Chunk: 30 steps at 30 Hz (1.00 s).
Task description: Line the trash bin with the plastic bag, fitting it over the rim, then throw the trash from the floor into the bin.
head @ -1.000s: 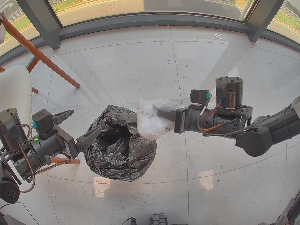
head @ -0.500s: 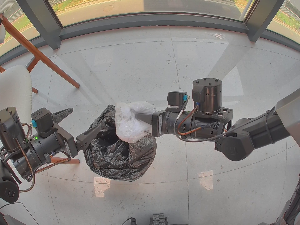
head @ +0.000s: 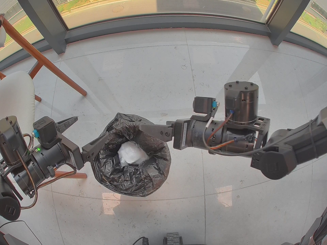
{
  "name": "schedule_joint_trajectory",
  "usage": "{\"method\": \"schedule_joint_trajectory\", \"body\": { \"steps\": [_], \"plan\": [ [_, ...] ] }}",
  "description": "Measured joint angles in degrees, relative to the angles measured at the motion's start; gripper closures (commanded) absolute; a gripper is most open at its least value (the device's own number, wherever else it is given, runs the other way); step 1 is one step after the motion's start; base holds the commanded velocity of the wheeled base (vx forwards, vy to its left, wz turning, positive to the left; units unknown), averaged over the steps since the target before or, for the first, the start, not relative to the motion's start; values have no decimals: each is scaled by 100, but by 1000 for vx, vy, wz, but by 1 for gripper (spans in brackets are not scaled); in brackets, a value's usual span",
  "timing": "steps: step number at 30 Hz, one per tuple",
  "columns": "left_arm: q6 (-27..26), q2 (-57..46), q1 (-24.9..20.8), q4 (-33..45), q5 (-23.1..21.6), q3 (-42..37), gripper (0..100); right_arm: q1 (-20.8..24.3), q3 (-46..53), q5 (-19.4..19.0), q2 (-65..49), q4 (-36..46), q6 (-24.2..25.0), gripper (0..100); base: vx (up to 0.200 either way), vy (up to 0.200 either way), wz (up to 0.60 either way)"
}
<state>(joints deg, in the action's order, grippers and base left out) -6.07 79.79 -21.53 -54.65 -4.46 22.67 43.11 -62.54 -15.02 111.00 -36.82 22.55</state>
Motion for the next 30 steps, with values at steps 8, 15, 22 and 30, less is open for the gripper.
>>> {"method": "schedule_joint_trajectory", "body": {
  "steps": [8, 15, 22, 30],
  "plan": [
    [176, -184, 20, -6, 380, -30, 0, -332, 1143, 418, -1220, 50, 40, 0, 0, 0, 0],
    [510, -711, 180, 73, 892, -219, 0, -1816, 2222, 1009, -2721, 165, 11, 0, 0, 0, 0],
    [673, -1601, 555, 390, 1284, -578, 0, -3110, 3443, 1341, -4418, 226, -110, 0, 0, 0, 0],
    [755, -2756, 845, 691, 1568, -1265, 0, -3810, 4945, 1524, -6122, 258, -868, 0, 0, 0, 0]
  ]
}}
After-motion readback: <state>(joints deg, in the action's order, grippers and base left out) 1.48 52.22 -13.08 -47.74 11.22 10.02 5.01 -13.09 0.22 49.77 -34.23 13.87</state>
